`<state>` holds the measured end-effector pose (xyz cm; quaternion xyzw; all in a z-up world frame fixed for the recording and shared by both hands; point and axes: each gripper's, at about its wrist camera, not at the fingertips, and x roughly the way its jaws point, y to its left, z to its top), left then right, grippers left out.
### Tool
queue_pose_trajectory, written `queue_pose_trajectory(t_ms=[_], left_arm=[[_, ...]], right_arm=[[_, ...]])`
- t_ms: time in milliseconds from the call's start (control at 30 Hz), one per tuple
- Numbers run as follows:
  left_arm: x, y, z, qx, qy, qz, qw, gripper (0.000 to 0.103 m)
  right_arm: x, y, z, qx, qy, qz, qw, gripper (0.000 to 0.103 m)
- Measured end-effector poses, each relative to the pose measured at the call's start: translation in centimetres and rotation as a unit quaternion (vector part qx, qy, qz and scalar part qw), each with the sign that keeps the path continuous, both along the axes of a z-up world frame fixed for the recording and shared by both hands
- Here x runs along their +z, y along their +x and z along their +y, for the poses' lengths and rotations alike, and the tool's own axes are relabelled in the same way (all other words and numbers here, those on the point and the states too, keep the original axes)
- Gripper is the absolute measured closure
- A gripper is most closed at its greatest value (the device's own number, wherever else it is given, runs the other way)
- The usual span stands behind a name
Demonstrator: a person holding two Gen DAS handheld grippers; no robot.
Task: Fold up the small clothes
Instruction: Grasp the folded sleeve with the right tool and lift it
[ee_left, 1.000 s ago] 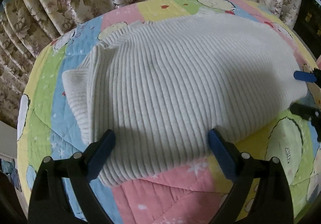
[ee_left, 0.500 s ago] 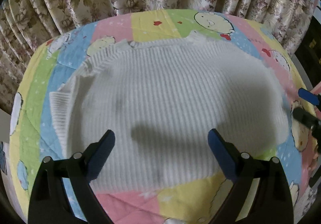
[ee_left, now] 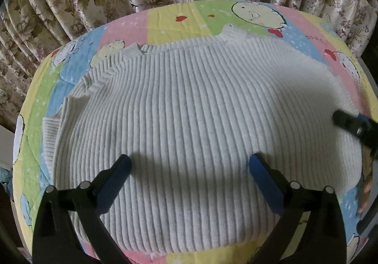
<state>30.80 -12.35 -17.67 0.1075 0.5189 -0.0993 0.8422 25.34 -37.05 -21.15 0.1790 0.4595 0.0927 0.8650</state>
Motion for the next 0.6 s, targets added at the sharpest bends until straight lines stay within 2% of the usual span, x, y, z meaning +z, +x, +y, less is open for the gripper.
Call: queue_pose_trajectory(t_ms=[133,233,400,500,600], left_arm=[[0.0,-0.1,0.0,-0.004,0.002,0.0,1.0,0.002],[0.1,-0.2,0.1,-0.009,0.005,0.003,0.9999,0.002],[0.1,-0.3,0.8,-0.014,0.007,0.006,0.9999,0.002],[0.0,-0.5,0.9,-0.014,0.019,0.005,0.9997,0.001],[-0.4,-0.4,1.1,-0.013,0.019,0.007,0.9997,0.001]], right_arm=[[0.1,-1.9,1.9,0.023,-0.033,0.0,0.999,0.003],[0.1,-3.1,2.9,0.048,-0.023,0.008,0.999,0.003],[0.1,-1.0,3.2,0.047,-0.019,0.005,0.999,0.011],[0.1,0.7,2.4,0.043,0.019,0.009,0.999,0.015],[0.3,1.9,2.2,0.047,0.036,0.019,0.998,0.035]])
